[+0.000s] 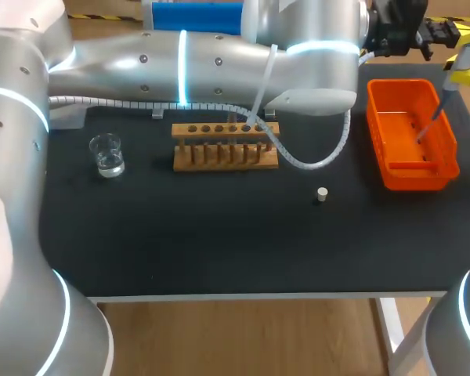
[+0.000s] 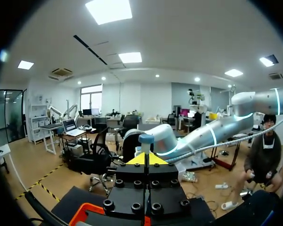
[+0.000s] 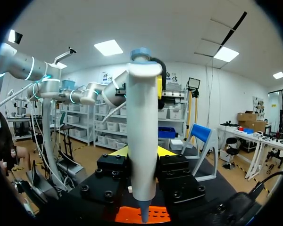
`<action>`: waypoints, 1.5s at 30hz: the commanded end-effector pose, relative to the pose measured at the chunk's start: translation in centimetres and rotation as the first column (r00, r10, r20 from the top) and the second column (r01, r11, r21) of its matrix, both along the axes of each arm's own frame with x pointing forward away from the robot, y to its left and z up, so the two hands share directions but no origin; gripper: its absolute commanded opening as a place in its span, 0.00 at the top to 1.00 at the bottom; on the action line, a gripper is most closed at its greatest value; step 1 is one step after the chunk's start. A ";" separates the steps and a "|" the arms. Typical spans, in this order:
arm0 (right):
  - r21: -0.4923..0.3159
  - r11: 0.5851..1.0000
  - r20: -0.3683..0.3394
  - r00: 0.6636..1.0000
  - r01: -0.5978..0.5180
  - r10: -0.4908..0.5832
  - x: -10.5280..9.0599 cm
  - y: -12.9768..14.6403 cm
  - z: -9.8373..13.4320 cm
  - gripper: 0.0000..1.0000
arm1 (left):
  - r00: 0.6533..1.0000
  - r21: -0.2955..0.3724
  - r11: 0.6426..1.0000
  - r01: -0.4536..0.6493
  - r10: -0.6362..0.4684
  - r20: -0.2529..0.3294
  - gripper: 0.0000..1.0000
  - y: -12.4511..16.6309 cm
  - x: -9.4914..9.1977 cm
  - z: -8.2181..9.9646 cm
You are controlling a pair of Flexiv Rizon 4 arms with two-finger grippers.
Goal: Invert the test tube, pick up the pipette, mount the tip to pipette, aspirate from beaker and dispense into the tube, eject the tip, return the pipette, and cap with the stopper.
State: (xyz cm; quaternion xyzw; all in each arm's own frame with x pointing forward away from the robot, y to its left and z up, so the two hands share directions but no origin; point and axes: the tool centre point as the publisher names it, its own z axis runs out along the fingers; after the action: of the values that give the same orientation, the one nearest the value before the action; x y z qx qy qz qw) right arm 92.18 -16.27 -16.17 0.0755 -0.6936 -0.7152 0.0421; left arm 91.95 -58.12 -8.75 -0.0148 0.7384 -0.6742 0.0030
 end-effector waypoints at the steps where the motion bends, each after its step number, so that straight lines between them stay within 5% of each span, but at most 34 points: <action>1: -0.004 1.000 0.000 1.000 -0.008 0.008 0.3 0.0 1.4 1.00 | 1.000 0.000 1.000 0.002 -0.002 -0.007 1.00 -0.7 0.3 -2.4; 8: -0.004 1.000 0.000 1.000 -0.008 0.008 0.3 0.0 1.4 1.00 | 1.000 -0.004 1.000 -0.002 0.002 -0.012 1.00 -0.6 0.4 -2.3; 13: -0.004 1.000 0.000 1.000 -0.008 0.008 0.3 0.0 1.4 1.00 | 0.999 -0.030 0.999 -0.045 0.045 0.021 1.00 0.2 0.5 -0.3; 14: -0.004 1.000 0.000 1.000 -0.008 0.008 0.3 0.0 1.4 1.00 | 0.998 -0.026 0.998 -0.051 0.052 0.038 0.82 0.4 0.5 0.4; 15: -0.004 1.000 0.000 1.000 -0.008 0.008 0.3 0.0 1.4 1.00 | 0.997 -0.028 0.998 -0.064 0.065 0.048 0.22 0.7 0.5 1.1; 16: -0.004 1.000 0.000 1.000 -0.008 0.008 0.3 0.0 1.4 1.00 | 0.996 -0.031 0.997 -0.069 0.071 0.054 0.00 0.9 0.6 1.6; 21: -0.004 1.000 0.000 1.000 -0.008 0.008 0.3 0.0 1.4 1.00 | 0.994 -0.014 0.997 -0.072 0.073 0.076 0.00 2.2 0.8 3.9; 29: -0.004 1.000 0.000 1.000 -0.008 0.008 0.3 0.0 1.4 1.00 | 0.998 0.050 0.998 -0.025 0.022 0.061 0.00 5.5 0.8 5.1; 35: -0.004 1.000 0.000 1.000 -0.008 0.008 0.3 0.0 1.4 1.00 | 0.999 0.071 0.997 -0.008 0.005 0.046 0.00 9.1 -0.2 5.0; 45: -0.004 1.000 0.000 1.000 -0.008 0.008 0.3 0.0 1.4 1.00 | 0.994 0.090 0.995 -0.036 0.026 0.111 0.00 15.2 -2.6 3.4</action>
State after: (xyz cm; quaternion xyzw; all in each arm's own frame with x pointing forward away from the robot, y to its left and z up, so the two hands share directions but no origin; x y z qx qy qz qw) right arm 92.40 -16.11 -14.82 0.0770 -0.6938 -0.7147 0.0442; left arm 90.34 -47.71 -5.87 -0.0095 0.7566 -0.6491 0.0783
